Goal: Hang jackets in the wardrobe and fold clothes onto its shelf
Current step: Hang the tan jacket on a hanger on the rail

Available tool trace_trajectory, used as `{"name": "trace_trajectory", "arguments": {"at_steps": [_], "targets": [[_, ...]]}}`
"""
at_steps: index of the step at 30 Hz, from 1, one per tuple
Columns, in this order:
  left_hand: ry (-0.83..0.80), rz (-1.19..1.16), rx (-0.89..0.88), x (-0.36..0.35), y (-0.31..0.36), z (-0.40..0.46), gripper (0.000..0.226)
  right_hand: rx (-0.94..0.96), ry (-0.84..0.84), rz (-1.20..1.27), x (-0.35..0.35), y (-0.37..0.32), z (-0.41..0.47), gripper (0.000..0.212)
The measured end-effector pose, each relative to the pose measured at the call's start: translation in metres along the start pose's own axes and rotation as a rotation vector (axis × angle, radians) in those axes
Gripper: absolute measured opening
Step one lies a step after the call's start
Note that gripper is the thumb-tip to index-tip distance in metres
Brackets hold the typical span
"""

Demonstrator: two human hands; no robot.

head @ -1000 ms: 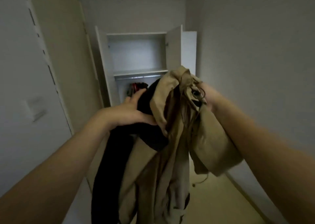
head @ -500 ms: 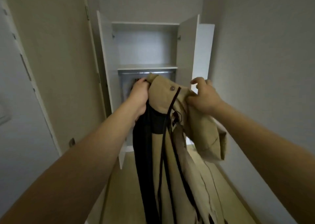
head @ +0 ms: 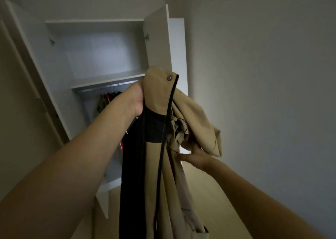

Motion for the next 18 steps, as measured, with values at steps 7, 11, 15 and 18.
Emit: {"name": "trace_trajectory", "arguments": {"at_steps": [7, 11, 15, 18], "targets": [[-0.039, -0.200, -0.051, 0.084, 0.038, 0.054, 0.062, 0.027, -0.178, 0.158, -0.072, -0.035, 0.138, 0.062], [-0.029, -0.203, -0.065, 0.127, 0.048, 0.075, 0.064, 0.011, 0.032, 0.288, -0.089, -0.034, 0.183, 0.010], [0.192, -0.360, -0.051, 0.209, 0.053, 0.106, 0.041, 0.119, 0.116, 0.111, -0.077, -0.036, 0.226, 0.010], [0.339, -0.458, -0.021, 0.263, 0.046, 0.138, 0.035, 0.175, 0.079, 0.030, -0.066, -0.041, 0.263, 0.004]]}}
Point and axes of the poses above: each hand's wrist, its own z-axis towards the middle knuckle, its own x-axis out of the back of the hand, y = z × x, the point moved 9 cm from there along z, towards the middle knuckle, and after that the axes turned 13 degrees about x, right-handed, at the moved point
